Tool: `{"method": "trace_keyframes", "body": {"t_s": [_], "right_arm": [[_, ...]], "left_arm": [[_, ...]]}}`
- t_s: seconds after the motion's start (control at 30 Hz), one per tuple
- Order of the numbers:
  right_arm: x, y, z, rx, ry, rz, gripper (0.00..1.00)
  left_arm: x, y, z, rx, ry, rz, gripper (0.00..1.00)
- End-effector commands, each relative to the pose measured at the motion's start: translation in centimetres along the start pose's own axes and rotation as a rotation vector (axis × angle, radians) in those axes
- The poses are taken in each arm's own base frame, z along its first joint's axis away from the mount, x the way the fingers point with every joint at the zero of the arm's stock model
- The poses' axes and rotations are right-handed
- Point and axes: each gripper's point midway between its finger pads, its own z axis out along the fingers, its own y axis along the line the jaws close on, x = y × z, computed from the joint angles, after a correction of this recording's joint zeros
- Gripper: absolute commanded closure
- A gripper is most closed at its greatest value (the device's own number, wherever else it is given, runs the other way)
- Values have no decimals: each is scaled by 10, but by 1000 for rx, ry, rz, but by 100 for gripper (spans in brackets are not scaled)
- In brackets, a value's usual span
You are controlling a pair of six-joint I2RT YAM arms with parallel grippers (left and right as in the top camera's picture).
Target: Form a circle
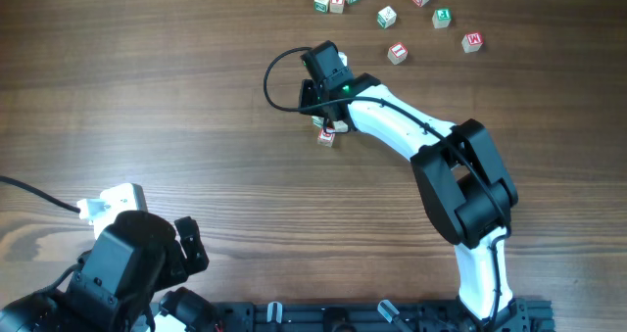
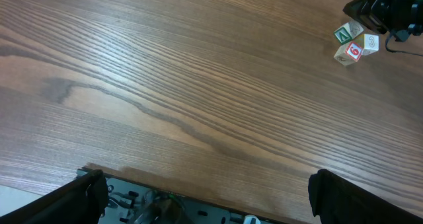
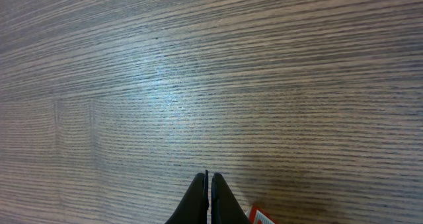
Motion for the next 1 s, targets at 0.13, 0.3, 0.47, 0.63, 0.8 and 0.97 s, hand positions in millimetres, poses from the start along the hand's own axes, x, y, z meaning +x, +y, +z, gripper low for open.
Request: {"method": "trace_keyframes", "body": {"t_s": [0.13, 0.3, 0.47, 0.63, 0.8, 0.97], "right_arm": [[-6, -5, 4, 24, -16, 19, 95], [-9, -12, 3, 43, -17, 38, 95], [-7, -13, 3, 48, -10, 44, 96], [-15, -7, 2, 22, -37, 17, 95], [-28, 2, -3, 4, -73, -43, 95], [-14, 1, -2, -1, -10, -54, 95]], "left_arm": [[0, 1, 0, -2, 1, -16, 0], [0, 1, 0, -2, 1, -16, 0], [0, 1, 0, -2, 1, -16, 0], [0, 1, 0, -2, 1, -16, 0], [0, 1, 0, -2, 1, -16, 0], [0, 1, 0, -2, 1, -16, 0]]}}
